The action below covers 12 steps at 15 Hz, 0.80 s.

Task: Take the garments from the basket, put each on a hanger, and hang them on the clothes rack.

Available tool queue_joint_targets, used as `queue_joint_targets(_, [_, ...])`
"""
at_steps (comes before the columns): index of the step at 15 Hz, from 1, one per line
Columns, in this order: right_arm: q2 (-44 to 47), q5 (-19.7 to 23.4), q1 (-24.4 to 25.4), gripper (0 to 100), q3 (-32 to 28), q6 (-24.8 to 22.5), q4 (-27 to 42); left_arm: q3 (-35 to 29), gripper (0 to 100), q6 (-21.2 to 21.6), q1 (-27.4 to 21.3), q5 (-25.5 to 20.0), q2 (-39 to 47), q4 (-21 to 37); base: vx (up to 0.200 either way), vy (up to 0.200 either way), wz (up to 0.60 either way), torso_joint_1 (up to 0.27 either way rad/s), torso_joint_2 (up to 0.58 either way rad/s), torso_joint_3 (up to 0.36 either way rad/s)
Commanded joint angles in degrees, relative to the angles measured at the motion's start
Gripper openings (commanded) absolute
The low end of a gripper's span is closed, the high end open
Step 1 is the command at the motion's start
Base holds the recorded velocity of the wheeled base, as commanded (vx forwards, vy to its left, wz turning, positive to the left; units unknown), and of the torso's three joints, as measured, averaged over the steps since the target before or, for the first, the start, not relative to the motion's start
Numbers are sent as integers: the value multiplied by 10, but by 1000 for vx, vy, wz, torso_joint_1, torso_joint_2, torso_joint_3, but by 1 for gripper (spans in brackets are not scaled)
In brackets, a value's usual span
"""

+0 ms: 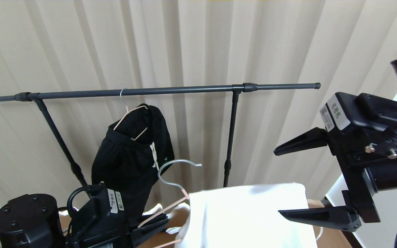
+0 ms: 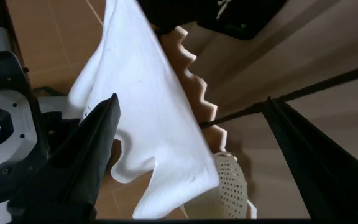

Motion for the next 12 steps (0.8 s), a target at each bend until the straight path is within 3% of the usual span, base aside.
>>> queue_joint_targets(1, [42,19,-1,100,-33,-19,41,0,0,0,-2,0,0,-2,0,0,0,0,0,0])
queue_joint_targets(4, [82,33,-4,100,-69,-51,78,5,0,-1,-8,0,1,-19,0,0,0,0,0,0])
queue_joint_targets(8, [154,33,-3,100,-113,-54,74,4,0,-1,-8,1,2,-21,0,0,0,0,0,0])
queue_joint_targets(12, [188,30,-1,100,-119,-53,70,-1,0,-1,-8,1,0,-26,0,0,0,0,0,0])
